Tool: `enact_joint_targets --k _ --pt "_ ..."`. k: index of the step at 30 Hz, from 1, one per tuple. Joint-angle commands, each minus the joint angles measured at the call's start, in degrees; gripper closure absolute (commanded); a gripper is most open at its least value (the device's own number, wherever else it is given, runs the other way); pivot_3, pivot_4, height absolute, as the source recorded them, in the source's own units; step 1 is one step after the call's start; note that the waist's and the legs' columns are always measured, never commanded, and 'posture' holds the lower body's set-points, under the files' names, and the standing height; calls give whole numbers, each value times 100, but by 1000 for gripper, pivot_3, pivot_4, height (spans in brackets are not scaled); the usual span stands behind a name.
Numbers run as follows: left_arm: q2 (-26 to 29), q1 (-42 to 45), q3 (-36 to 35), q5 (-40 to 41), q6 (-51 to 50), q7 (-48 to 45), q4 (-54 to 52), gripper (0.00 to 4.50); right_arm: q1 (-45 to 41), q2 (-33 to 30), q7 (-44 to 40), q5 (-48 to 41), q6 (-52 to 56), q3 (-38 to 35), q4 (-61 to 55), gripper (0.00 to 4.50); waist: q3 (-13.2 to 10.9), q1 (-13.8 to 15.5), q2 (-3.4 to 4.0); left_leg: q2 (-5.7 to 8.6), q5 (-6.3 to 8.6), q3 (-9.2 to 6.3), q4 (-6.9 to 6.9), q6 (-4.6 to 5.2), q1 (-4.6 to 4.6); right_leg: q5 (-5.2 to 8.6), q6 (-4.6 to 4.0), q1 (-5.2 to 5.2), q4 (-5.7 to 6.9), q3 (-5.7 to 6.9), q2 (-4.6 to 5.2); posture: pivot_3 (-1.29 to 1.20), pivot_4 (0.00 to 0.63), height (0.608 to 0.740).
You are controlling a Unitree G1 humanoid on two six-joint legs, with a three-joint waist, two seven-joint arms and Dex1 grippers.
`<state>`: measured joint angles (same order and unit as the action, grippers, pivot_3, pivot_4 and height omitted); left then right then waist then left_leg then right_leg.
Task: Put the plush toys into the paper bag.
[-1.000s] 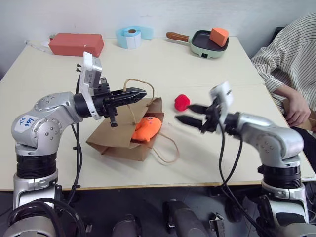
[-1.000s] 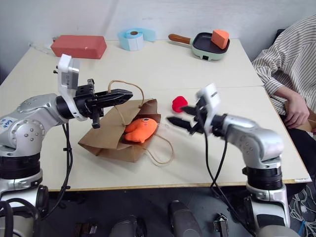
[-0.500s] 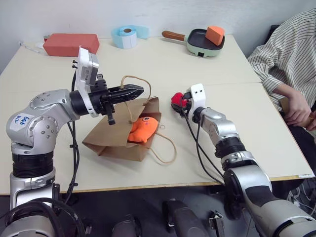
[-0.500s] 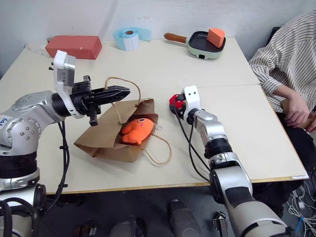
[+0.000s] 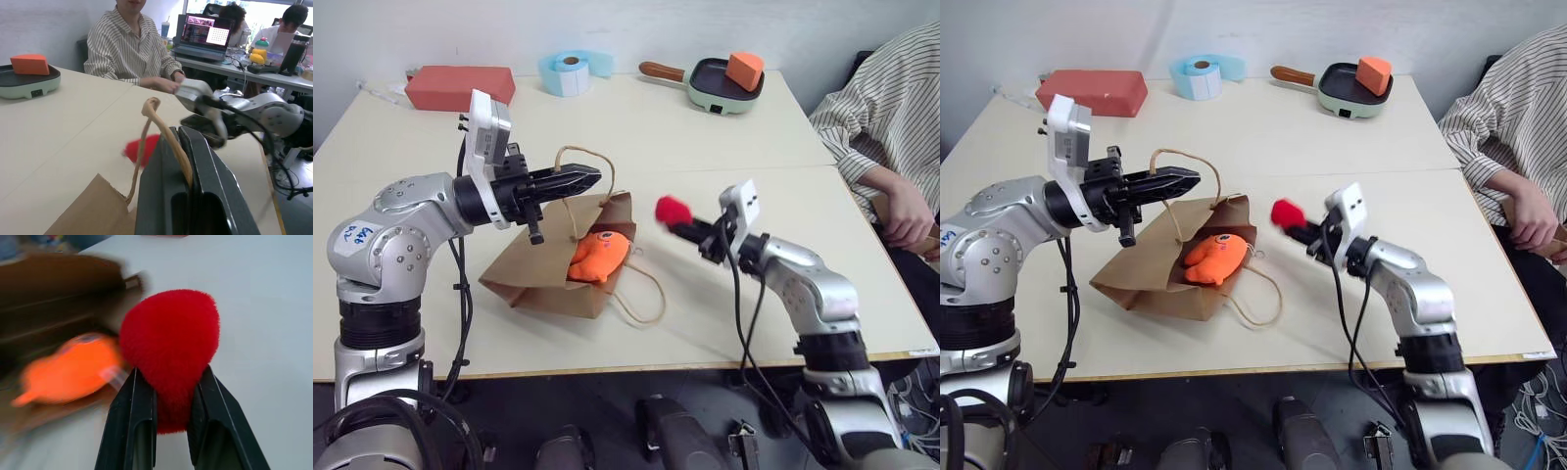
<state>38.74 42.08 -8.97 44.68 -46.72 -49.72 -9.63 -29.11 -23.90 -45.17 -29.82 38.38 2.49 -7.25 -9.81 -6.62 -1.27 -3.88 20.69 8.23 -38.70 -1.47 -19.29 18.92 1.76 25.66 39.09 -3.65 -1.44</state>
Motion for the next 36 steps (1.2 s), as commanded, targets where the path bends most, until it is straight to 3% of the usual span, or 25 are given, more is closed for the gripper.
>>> enact_joint_targets --k 1,6,14,15,18,22,25,31,34,36 --pt "-41 242 -63 45 122 -3 -60 4500 -289 192 -188 -168 313 654 -749 4143 0 -10 0 0 0 1 -5 -1 3 0 0 0 6 -1 0 0 150 740" --pt "-95 301 22 85 54 -64 -108 4500 -1337 853 -294 485 16 1576 210 4143 0 9 0 2 -1 1 -32 -2 5 1 -2 1 32 -1 0 0 150 740" --pt "-209 250 49 30 125 6 -190 4500 -2755 1826 -15 1668 -1236 1878 2909 4143 0 15 -2 0 0 -1 -28 1 -4 3 -5 4 18 4 2 0 150 740" --pt "-210 244 34 38 122 22 -201 4500 -2821 1884 -50 1740 -1346 1870 3115 3397 1 12 -2 1 0 -1 -28 1 -4 3 -6 5 18 3 2 0 150 740" --pt "-199 204 -9 41 134 52 -212 4500 -2904 1997 -162 1814 -1448 1767 3342 2409 1 13 -2 1 0 -2 -24 1 -4 3 -6 4 14 4 2 0 150 740" --pt "-207 187 -37 4 180 80 -135 4500 -2738 1918 -275 1771 -1305 1645 2869 962 1 -17 -2 -2 0 -2 -25 1 -5 3 -6 6 20 4 2 0 150 740" --pt "-230 191 -36 -22 215 96 -40 4500 -2366 1557 -439 1546 -866 1482 1876 47 1 -5 -2 -2 0 -4 -25 1 -5 3 -6 7 24 5 2 0 150 740" --pt "-261 154 25 -12 221 67 59 4500 -1352 238 -460 536 934 482 -590 47 1 90 -2 1 1 -20 -26 3 -22 3 -6 5 6 18 10 0 150 740" --pt "-268 175 57 -15 228 20 117 4500 -647 -366 -185 -351 2351 -555 -1593 47 1 149 -3 0 2 -27 -23 4 -29 3 -6 5 -4 23 10 0 150 740" --pt "-268 188 65 -24 240 -15 162 4500 -170 -412 142 -963 3525 -1405 -2020 47 1 163 -4 0 2 -27 -16 4 -27 3 -6 4 -6 23 10 0 150 740"
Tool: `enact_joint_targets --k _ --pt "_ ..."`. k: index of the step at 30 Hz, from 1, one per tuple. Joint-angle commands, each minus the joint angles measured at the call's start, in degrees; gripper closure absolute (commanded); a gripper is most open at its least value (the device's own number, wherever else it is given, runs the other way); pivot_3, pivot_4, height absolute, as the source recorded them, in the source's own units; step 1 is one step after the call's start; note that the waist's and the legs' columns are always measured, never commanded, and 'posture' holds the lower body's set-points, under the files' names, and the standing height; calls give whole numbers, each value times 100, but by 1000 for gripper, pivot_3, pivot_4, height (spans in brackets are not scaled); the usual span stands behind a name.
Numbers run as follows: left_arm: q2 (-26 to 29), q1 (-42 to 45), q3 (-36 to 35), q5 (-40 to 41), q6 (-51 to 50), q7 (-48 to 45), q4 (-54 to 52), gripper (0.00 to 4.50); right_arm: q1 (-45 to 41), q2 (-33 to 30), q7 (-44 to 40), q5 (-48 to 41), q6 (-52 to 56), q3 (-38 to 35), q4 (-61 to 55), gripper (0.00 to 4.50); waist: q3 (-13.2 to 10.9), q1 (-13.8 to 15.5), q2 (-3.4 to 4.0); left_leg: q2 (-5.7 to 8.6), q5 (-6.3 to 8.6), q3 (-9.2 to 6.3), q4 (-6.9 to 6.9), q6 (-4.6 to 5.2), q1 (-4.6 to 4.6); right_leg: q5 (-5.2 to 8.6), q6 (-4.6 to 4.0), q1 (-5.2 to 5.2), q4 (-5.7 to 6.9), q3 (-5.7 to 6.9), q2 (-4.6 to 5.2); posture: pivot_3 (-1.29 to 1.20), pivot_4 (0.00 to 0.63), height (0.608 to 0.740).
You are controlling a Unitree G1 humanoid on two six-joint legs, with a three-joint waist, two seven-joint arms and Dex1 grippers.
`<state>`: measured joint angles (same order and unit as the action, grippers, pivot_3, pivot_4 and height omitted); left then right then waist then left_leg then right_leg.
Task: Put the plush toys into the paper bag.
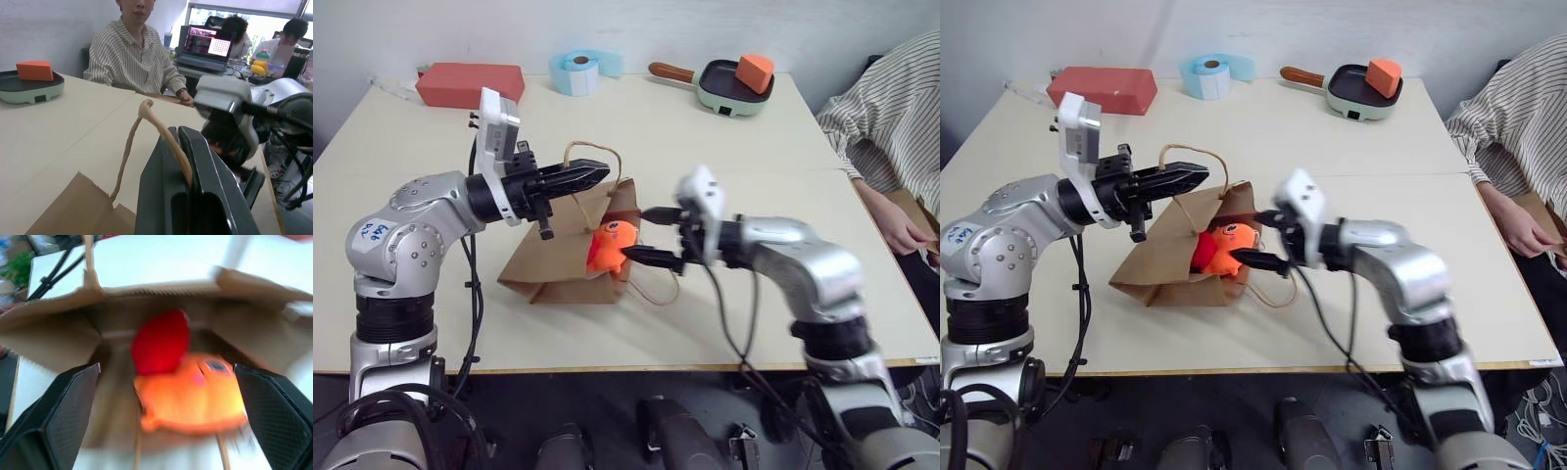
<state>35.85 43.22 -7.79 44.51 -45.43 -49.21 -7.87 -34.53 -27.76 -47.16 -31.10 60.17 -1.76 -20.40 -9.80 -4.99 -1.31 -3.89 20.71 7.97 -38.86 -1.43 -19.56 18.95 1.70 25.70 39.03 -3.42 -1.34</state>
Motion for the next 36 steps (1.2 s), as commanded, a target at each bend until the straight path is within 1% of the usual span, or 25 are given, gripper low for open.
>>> enact_joint_targets --k 1,2,4,7,10,11,14,16,18,19,20,23,27,31,34,36 --pt "21 71 -55 -9 113 -77 -11 4500 534 69 509 -1067 1885 -1345 -832 47 0 -1 -1 0 0 1 1 0 2 0 0 -1 0 -1 0 0 150 740" --pt "17 73 -53 -13 118 -90 0 4500 744 283 657 -1183 2536 -1743 -951 47 0 -10 -1 0 0 2 2 0 4 0 0 -2 1 -2 0 0 150 740" --pt "6 74 -49 -13 121 -102 4 4500 1184 524 966 -1606 3148 -2186 -1034 47 1 -12 -2 1 -1 5 3 -1 9 0 0 -4 4 -6 -1 0 150 740" --pt "-15 71 -32 -8 112 -99 -25 4500 1770 881 1719 -2299 3233 -2295 -783 47 1 -11 -2 2 -1 8 10 -2 12 0 0 -4 4 -8 -2 0 150 740" --pt "-27 65 -25 0 101 -86 -58 4500 1930 1112 2483 -2738 3233 -2270 -457 47 1 -21 -1 6 -2 13 9 -2 13 0 0 -4 4 -13 -2 0 150 740" --pt "-30 67 -21 -3 100 -81 -66 4500 1910 1208 2709 -2762 3233 -2262 -287 47 1 -20 -1 6 -2 15 9 -2 14 0 0 -3 4 -14 -2 0 150 740" --pt "-9 94 -35 5 74 -66 -89 4500 1334 2029 3381 -2473 3232 -2525 533 47 4 -73 -7 4 -2 15 10 -2 19 0 0 -5 3 -13 -5 0 150 740" --pt "-3 102 -36 0 73 -55 -98 4500 1091 2327 3671 -2534 3232 -2705 808 47 4 -117 -6 5 -3 20 9 -4 26 0 0 -7 10 -18 -6 0 150 740" --pt "13 109 -50 -18 78 -30 -105 4500 842 2608 3826 -2322 3092 -2663 1100 47 4 -123 -6 5 -4 17 10 -5 27 0 0 -7 12 -16 -6 0 150 740" --pt "24 116 -60 -24 76 -11 -113 4500 783 2680 3876 -2195 2959 -2569 1219 429 4 -128 -6 5 -4 16 12 -6 26 0 0 -7 10 -14 -6 0 150 740" --pt "30 119 -66 -26 73 4 -123 4500 756 2715 3904 -2114 2871 -2506 1289 624 4 -134 -6 5 -4 16 13 -5 25 0 0 -7 8 -15 -6 0 150 740" --pt "69 123 -108 10 36 36 -172 4500 782 2610 3823 -2122 2771 -2394 1198 1721 4 -133 -6 6 -4 17 20 -5 25 0 0 -7 1 -15 -6 0 150 740" --pt "153 -4 -202 -7 77 73 -201 4500 713 2194 3518 -2514 2795 -2567 737 3094 3 -126 -4 6 -4 17 30 -5 23 0 0 -5 -6 -14 -6 0 150 740" --pt "131 -78 -244 -5 137 133 -209 4500 641 1933 3384 -2772 2852 -2649 620 4472 3 -130 -4 6 -4 17 42 -5 23 0 0 -5 -15 -14 -6 0 150 740" --pt "105 -97 -244 -22 195 157 -198 4500 468 1801 3282 -3119 2933 -2746 510 4472 3 -138 -4 6 -5 18 45 -6 24 0 0 -5 -15 -15 -6 0 150 740" --pt "102 -72 -261 -48 273 167 -149 4500 181 1692 3247 -3527 2958 -2915 495 4472 3 -134 -4 6 -5 20 46 -6 25 0 0 -4 -14 -16 -6 0 150 740"
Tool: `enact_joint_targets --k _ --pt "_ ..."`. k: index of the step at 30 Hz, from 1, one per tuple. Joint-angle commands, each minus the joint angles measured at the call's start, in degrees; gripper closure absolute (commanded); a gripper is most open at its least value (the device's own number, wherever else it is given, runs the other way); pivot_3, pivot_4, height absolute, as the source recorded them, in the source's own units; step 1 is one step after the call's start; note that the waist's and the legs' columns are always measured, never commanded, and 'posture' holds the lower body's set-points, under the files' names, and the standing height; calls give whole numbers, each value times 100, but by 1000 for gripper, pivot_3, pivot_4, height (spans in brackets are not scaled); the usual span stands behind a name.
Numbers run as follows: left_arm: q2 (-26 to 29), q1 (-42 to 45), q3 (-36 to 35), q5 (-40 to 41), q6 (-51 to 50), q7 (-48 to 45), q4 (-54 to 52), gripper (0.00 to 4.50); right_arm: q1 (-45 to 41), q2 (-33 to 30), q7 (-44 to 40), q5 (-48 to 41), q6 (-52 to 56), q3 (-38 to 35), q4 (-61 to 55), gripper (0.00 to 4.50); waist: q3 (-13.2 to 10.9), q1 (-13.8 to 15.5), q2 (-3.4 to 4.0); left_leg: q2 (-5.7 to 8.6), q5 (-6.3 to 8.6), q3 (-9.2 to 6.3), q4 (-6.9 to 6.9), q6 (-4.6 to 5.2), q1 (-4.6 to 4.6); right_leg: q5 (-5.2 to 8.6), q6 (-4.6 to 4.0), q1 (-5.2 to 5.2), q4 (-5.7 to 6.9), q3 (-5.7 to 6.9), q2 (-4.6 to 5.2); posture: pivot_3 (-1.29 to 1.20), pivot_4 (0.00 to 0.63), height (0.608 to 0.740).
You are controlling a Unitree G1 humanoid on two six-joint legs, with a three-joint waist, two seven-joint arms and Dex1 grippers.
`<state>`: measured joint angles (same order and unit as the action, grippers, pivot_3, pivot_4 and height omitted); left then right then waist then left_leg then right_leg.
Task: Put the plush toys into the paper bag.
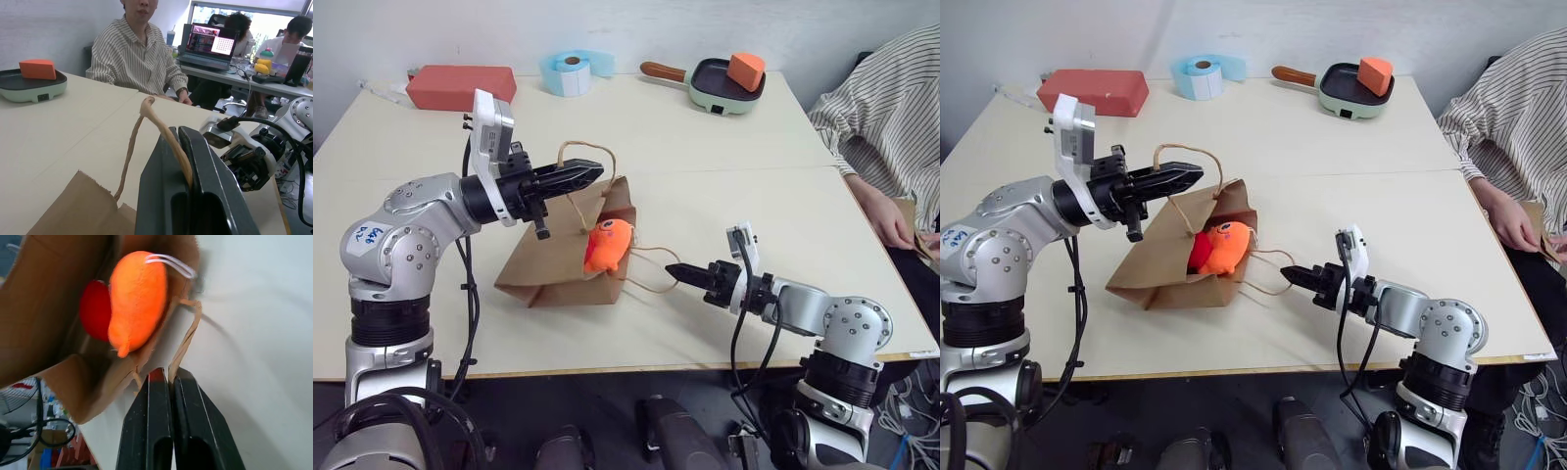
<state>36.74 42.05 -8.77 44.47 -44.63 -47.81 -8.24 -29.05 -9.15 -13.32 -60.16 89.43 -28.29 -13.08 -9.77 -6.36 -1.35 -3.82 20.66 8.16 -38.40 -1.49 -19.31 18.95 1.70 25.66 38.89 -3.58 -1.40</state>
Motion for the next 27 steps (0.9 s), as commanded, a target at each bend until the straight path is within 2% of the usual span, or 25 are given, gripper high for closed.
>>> enact_joint_targets --k 1,6,9,11,12,15,18,19,22,27 --pt "15 86 -194 -46 226 49 -69 4500 -598 -236 -72 -912 15 -425 -155 4472 -1 6 1 0 0 0 0 0 0 0 0 0 0 0 0 0 150 740" --pt "7 402 -403 -5 343 219 220 4500 -1681 -922 435 -2396 -373 -727 432 4472 -2 18 3 1 -1 -1 0 3 -2 0 0 1 -4 2 1 0 150 740" --pt "-44 553 -464 -81 479 305 426 4500 -2135 -1391 794 -3281 -830 -434 643 4472 -2 18 3 1 -3 0 10 5 -5 0 0 1 -15 2 1 0 150 740" --pt "-212 598 -395 -244 676 435 643 4500 -2347 -1457 1045 -3331 -1120 -111 605 4472 -2 2 4 1 -3 1 15 5 -5 0 0 1 -21 1 1 0 150 740" --pt "-314 570 -315 -352 793 467 713 4500 -2347 -1453 1113 -3168 -1209 110 523 4472 -2 1 4 0 -3 2 17 6 -5 0 0 1 -22 0 1 0 150 740" --pt "-569 318 55 -610 966 453 578 4500 -1837 -1662 590 -1658 -1613 1196 -226 4472 1 29 7 -1 -3 0 20 6 -11 -1 1 4 -29 1 2 0 150 740" --pt "-545 184 75 -656 904 401 506 4500 -1535 -1910 93 -932 -2124 1695 -552 4472 -1 55 5 -1 -3 -1 26 7 -17 -2 5 5 -41 1 2 0 150 740" --pt "-513 147 30 -629 844 406 488 4500 -1468 -1949 -32 -799 -2247 1770 -606 4302 -1 57 5 -1 -4 0 25 7 -28 -3 5 15 -39 1 1 0 150 740" --pt "-405 73 -225 -381 598 445 397 3893 -1330 -2054 -322 -682 -2441 1806 -744 3539 0 62 5 -2 -5 0 1 9 -83 -4 6 80 -9 2 2 0 150 740" --pt "-73 -133 -1044 530 -182 614 -84 2357 -1160 -2514 -829 -1045 -2552 1368 -1084 1758 -1 61 5 -7 -6 -5 -25 7 -100 -3 6 97 11 5 2 0 150 740"
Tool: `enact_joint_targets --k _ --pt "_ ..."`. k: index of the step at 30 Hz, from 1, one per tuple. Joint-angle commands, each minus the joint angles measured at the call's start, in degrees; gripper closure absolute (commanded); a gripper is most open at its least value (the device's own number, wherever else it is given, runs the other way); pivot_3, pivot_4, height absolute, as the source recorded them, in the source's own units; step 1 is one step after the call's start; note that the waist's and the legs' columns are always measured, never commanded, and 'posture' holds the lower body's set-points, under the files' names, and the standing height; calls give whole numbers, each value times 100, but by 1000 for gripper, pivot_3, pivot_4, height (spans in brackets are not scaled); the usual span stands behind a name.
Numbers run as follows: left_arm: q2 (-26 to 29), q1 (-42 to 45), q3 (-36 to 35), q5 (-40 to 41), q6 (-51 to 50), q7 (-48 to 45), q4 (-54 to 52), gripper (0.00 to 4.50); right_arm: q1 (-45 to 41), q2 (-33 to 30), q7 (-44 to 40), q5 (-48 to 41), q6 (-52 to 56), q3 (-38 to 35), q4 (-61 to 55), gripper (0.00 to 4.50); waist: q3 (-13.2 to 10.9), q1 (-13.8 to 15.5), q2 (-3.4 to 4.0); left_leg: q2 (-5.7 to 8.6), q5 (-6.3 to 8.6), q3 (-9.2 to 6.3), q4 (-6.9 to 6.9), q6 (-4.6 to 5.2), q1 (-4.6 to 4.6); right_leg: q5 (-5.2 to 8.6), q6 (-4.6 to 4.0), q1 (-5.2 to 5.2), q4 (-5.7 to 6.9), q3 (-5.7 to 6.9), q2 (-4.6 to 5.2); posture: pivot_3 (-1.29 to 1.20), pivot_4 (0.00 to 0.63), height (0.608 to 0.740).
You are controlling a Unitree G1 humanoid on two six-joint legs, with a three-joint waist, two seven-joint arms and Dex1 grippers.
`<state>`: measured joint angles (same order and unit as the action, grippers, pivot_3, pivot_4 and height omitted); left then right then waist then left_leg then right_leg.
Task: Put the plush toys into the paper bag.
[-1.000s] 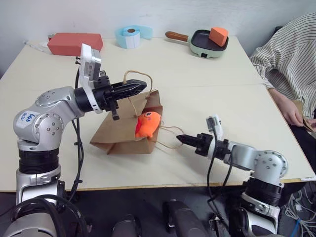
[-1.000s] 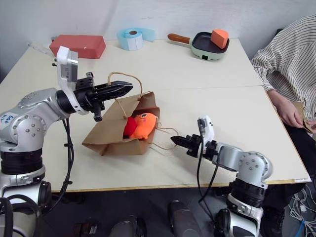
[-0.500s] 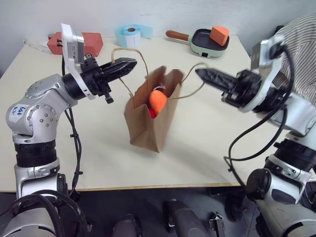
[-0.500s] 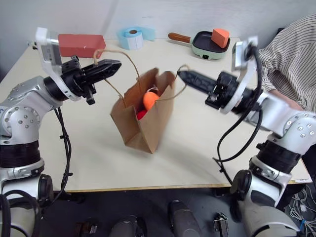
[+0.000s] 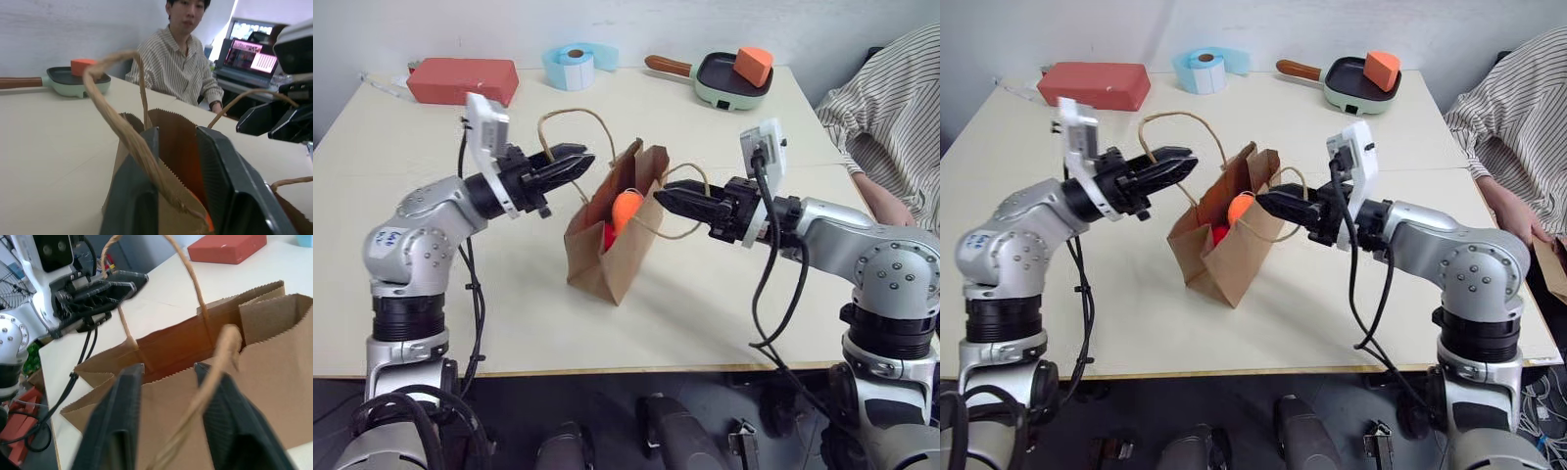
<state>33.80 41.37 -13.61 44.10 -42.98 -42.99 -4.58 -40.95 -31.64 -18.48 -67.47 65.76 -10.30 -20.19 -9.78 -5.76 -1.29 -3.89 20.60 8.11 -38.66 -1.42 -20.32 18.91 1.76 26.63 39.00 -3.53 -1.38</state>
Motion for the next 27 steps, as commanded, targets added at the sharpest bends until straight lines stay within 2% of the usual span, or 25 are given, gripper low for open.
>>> enact_joint_targets --k 1,3,7,8,10,12,14,15,17,19,22,26,27 --pt "326 -148 -739 787 -542 180 -573 2051 87 -403 -408 -415 -180 -546 -433 1406 0 8 0 0 0 -1 -3 0 0 0 0 -2 1 0 1 0 150 740" --pt "611 -439 -1109 1296 -960 208 -885 1467 237 -733 -628 -614 -180 -804 -542 725 0 12 0 0 0 -4 -4 1 1 0 0 -4 0 1 1 0 150 740" --pt "1144 -1311 -1530 1779 -1357 129 -1578 199 545 -1432 -1019 -875 -170 -1195 -712 682 -1 22 -1 1 0 -9 -2 1 2 0 0 -8 -3 2 1 0 150 740" --pt "1222 -1477 -1574 1826 -1374 118 -1683 42 597 -1547 -1060 -931 -176 -1246 -728 682 -1 28 -1 1 1 -9 -5 1 2 0 0 -10 -4 1 1 0 150 740" --pt "1366 -2093 -1494 1533 -1147 -53 -2034 42 747 -1793 -1155 -1189 -174 -1508 -636 682 -1 34 -2 3 1 -12 -8 2 3 0 0 -15 -5 1 2 0 150 740" --pt "1259 -2484 -1269 1207 -828 9 -2233 42 1132 -1945 -1366 -1329 -159 -1708 -551 682 1 75 -4 4 1 -14 -6 2 5 0 0 -19 -9 1 2 0 150 740" --pt "1081 -2616 -976 935 -529 112 -2285 42 1587 -2006 -1616 -903 -328 -1485 -774 682 5 103 -12 5 2 -21 -7 3 7 0 1 -30 -16 5 2 0 150 740" --pt "1008 -2641 -818 787 -390 136 -2287 15 1749 -1982 -1677 -637 -454 -1273 -907 857 8 112 -18 6 2 -21 -7 3 5 -1 2 -30 -18 5 2 0 150 740" --pt "837 -2703 -444 601 -181 35 -2306 0 1911 -1635 -1526 130 -802 -396 -1093 1307 10 112 -21 8 2 -28 -9 6 4 -5 10 -37 -25 6 2 0 150 740" --pt "740 -2669 -182 513 -69 -64 -2278 0 1877 -1400 -1583 1130 -1305 592 -1153 1984 11 63 -22 7 3 -27 -10 7 7 -8 13 -42 -30 6 2 0 150 740" --pt "623 -2536 105 332 121 -150 -2121 0 1370 -788 -1608 2430 -1961 1891 -663 3026 10 34 -22 7 2 -21 -10 6 3 -8 13 -27 -19 3 1 0 150 740" --pt "601 -2354 613 -279 535 -286 -1804 0 550 168 -1586 3537 -2502 2807 494 4465 10 -7 -21 7 0 -12 -28 5 8 -10 8 -21 1 1 0 0 150 740" --pt "579 -2312 678 -355 586 -299 -1725 0 461 272 -1640 3711 -2598 2896 645 4465 10 0 -21 7 0 -12 -30 5 7 -10 8 -21 1 3 1 0 150 740"
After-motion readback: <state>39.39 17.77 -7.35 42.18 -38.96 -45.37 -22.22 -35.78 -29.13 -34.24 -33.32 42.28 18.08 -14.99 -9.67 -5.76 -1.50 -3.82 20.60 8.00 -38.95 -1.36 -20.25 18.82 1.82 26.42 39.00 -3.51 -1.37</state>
